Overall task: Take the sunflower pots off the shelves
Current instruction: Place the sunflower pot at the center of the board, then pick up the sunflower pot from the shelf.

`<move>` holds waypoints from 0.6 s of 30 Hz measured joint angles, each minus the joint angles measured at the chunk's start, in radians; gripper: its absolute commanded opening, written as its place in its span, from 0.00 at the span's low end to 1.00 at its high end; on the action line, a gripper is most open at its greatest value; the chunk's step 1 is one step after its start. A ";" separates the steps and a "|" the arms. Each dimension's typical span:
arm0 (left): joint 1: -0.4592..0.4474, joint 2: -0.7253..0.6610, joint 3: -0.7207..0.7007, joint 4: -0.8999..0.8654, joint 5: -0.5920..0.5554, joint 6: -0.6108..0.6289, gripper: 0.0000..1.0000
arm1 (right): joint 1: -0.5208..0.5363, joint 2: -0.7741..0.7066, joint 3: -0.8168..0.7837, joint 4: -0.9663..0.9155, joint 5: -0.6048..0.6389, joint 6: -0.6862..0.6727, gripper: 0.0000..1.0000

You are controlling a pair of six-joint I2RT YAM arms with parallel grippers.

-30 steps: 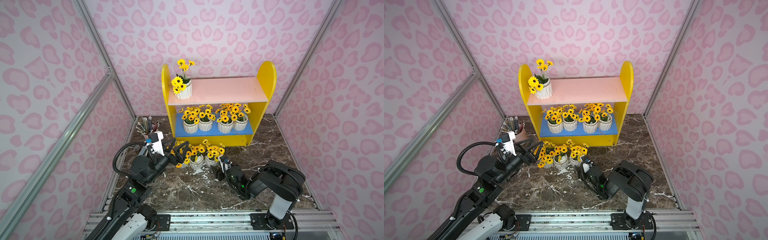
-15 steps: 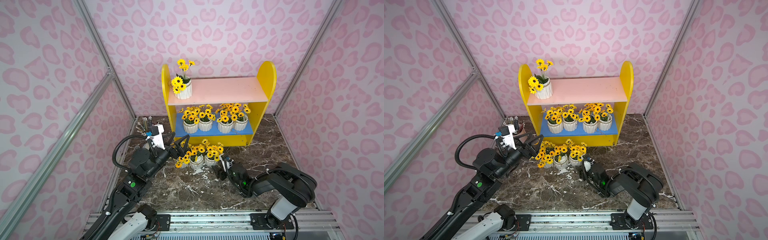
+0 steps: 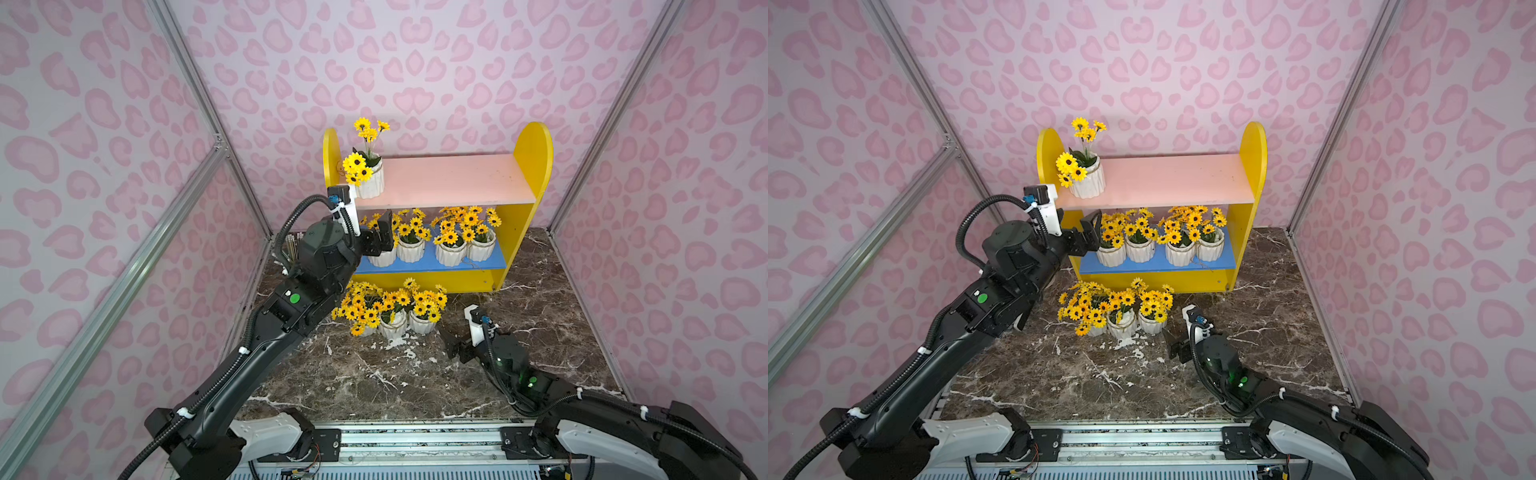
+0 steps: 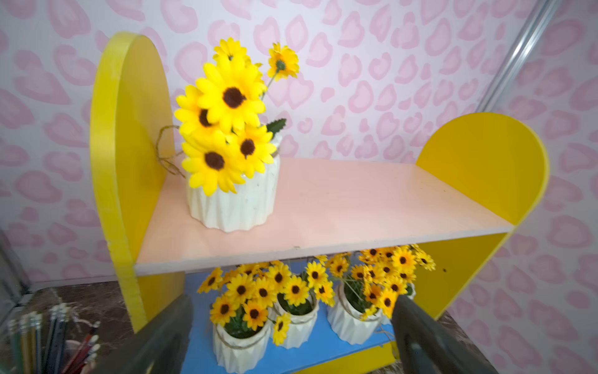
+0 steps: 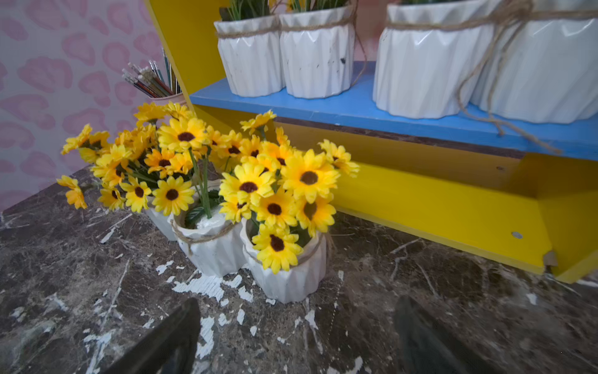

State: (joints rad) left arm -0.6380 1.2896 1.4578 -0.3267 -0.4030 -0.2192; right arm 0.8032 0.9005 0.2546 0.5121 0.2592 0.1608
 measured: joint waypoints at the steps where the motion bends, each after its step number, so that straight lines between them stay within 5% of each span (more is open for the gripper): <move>1: 0.000 0.027 0.035 -0.003 -0.029 0.016 0.98 | 0.000 -0.037 0.004 -0.016 0.007 0.003 0.98; 7: -0.003 0.178 0.203 -0.045 -0.129 0.085 0.98 | 0.000 -0.127 0.031 -0.091 0.031 0.016 0.98; 18: 0.063 0.277 0.272 -0.071 -0.146 0.132 0.97 | -0.011 -0.134 0.039 -0.111 0.032 0.017 0.98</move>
State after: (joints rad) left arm -0.5755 1.5665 1.7294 -0.3977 -0.5491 -0.0868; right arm 0.7918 0.7662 0.2935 0.4007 0.2909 0.1780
